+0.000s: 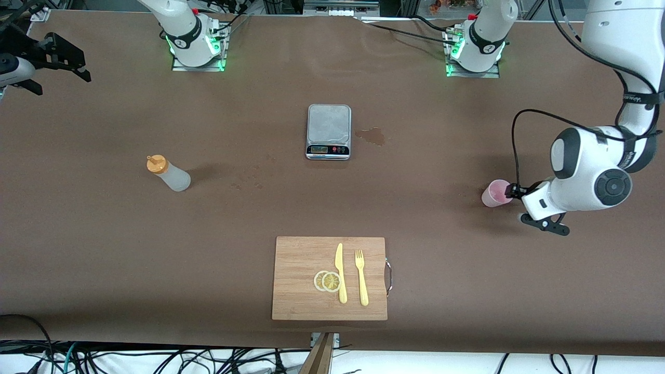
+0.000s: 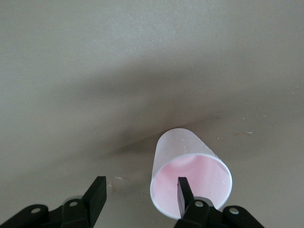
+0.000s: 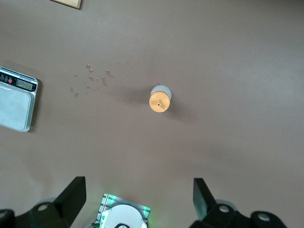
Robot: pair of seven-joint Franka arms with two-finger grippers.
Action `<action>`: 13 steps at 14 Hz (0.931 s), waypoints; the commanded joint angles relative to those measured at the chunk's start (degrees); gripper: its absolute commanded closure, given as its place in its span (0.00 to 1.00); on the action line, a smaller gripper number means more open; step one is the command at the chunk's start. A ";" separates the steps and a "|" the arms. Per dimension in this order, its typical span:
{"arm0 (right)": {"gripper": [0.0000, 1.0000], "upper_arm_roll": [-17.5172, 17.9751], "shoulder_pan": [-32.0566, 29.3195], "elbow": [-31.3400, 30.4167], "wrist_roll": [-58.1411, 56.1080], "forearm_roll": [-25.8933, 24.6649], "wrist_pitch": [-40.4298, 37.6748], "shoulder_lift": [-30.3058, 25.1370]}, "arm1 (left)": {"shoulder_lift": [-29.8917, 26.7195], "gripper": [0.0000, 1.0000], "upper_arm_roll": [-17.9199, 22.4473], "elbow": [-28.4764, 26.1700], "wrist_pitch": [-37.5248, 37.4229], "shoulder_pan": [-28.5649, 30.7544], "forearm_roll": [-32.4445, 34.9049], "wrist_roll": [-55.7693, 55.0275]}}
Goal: Add sauce to pink cup with both arms
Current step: 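Lower the left gripper onto the pink cup and grasp it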
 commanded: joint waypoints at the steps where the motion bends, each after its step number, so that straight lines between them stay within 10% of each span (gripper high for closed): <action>1: 0.00 -0.30 -0.31 -0.48 -0.68 0.84 0.64 -0.42 | 1.04 0.36 -1.97 -0.64 0.96 -0.23 0.35 1.29; 5: 0.00 -0.47 -0.40 -0.83 -3.30 0.92 0.64 -0.25 | 0.51 0.51 -2.16 -0.20 0.35 0.39 0.35 4.01; 11: 0.00 -4.50 -1.63 -2.76 -25.24 4.79 2.13 0.45 | 0.77 1.00 -2.16 -0.29 0.35 0.57 0.44 4.19; 13: 0.00 -8.53 -1.98 -4.25 -34.47 9.95 2.22 0.81 | 0.86 1.00 -2.16 -0.11 0.35 0.48 0.44 4.19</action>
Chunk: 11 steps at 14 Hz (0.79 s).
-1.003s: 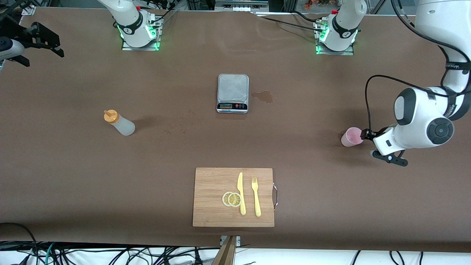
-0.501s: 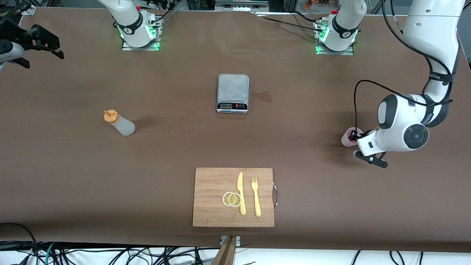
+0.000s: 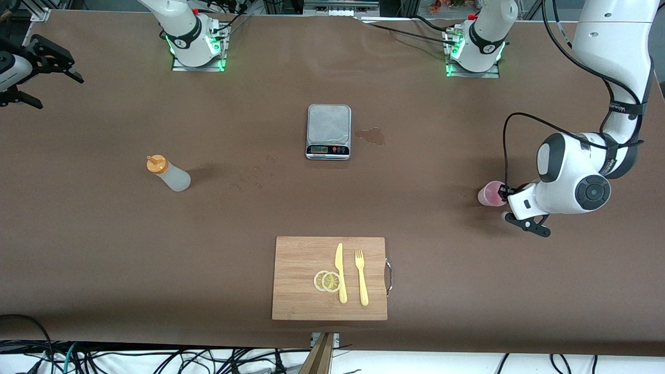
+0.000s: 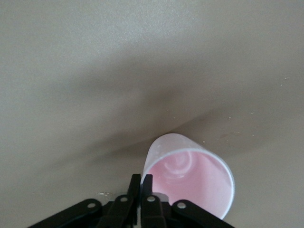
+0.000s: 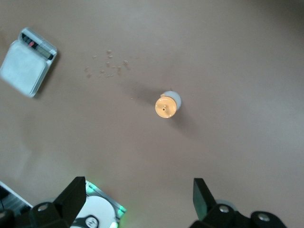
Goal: Add sauce to pink cup with both arms
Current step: 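Lower the left gripper onto the pink cup and grasp it, then carry the pink cup to the scale while the right gripper reaches the bottle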
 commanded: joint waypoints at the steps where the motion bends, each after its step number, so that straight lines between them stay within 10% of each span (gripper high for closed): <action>1: 0.00 -4.46 -1.07 -2.63 -11.99 5.71 0.86 -0.16 | -0.55 1.00 -0.16 -0.06 0.03 0.21 0.44 1.23; 5: 0.00 -10.00 -2.22 -7.55 -28.14 13.96 3.84 1.76 | -3.35 1.00 -1.82 0.99 -2.59 -0.49 0.17 0.97; 11: 0.00 -17.40 -2.83 -11.78 -53.38 25.05 4.46 9.14 | -10.04 1.00 -20.43 0.47 -8.94 -0.40 -1.67 -18.84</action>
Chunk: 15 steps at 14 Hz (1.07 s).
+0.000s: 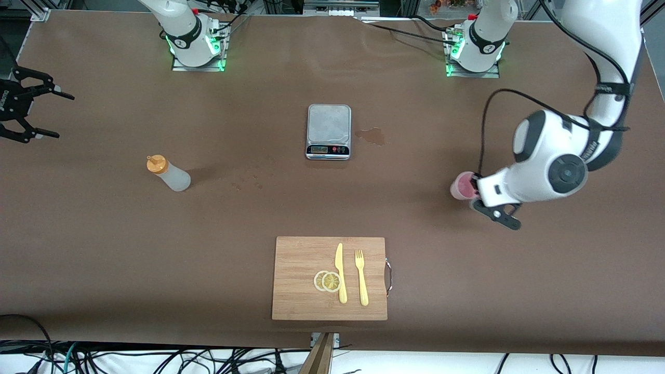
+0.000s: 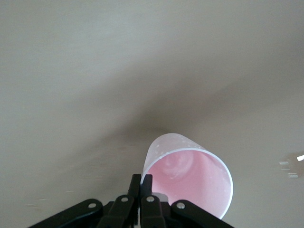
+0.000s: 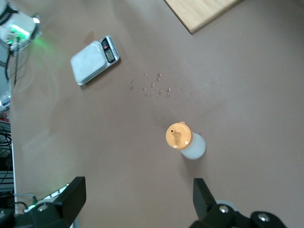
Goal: Add sauce to pink cup with both arms
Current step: 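Carry the pink cup to the scale while the right gripper reaches the bottle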
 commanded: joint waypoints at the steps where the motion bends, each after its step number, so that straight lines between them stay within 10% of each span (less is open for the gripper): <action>1: 0.00 -0.82 -1.08 -1.07 -11.84 5.47 1.56 4.08 | -2.75 1.00 -9.40 -1.75 -1.03 0.19 -0.87 -14.08; 5: 0.00 -0.82 -4.94 -1.51 -31.62 14.44 1.76 13.56 | -1.88 1.00 -21.83 -6.73 6.15 -2.69 -0.78 -35.45; 8: 0.00 -0.82 -7.59 -1.16 -45.16 22.95 1.31 23.58 | -1.18 1.00 -22.45 -13.42 19.15 -10.25 -0.78 -46.81; 15: 0.00 1.10 -7.86 -1.24 -59.33 34.22 -1.67 35.11 | 3.57 1.00 -21.93 -13.53 23.14 -15.80 4.48 -55.08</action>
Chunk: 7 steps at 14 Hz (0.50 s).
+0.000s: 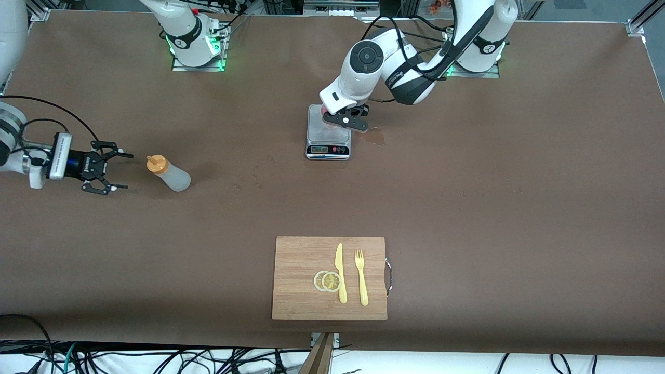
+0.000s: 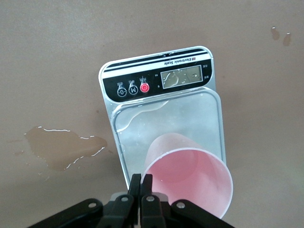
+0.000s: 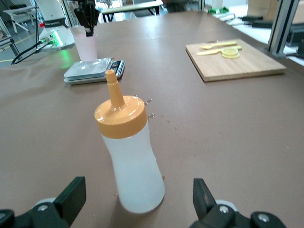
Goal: Add sauce to pink cup with both arms
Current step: 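Carry the pink cup to the scale while the right gripper reaches the bottle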
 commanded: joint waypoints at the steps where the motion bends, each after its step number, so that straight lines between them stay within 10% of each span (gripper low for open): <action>1: 0.00 1.36 -0.41 0.98 -4.89 3.55 -3.06 3.47 | 1.83 0.62 0.47 0.87 1.27 -0.43 3.17 -4.11; 2: 0.00 1.36 -0.41 1.07 -6.56 4.69 -3.68 4.62 | 1.58 0.01 0.38 1.05 1.18 -0.17 3.17 -4.38; 7: 0.00 3.65 -0.32 0.90 -10.97 7.95 -4.91 9.02 | -2.01 0.00 -0.06 2.80 -5.21 0.97 2.56 -6.58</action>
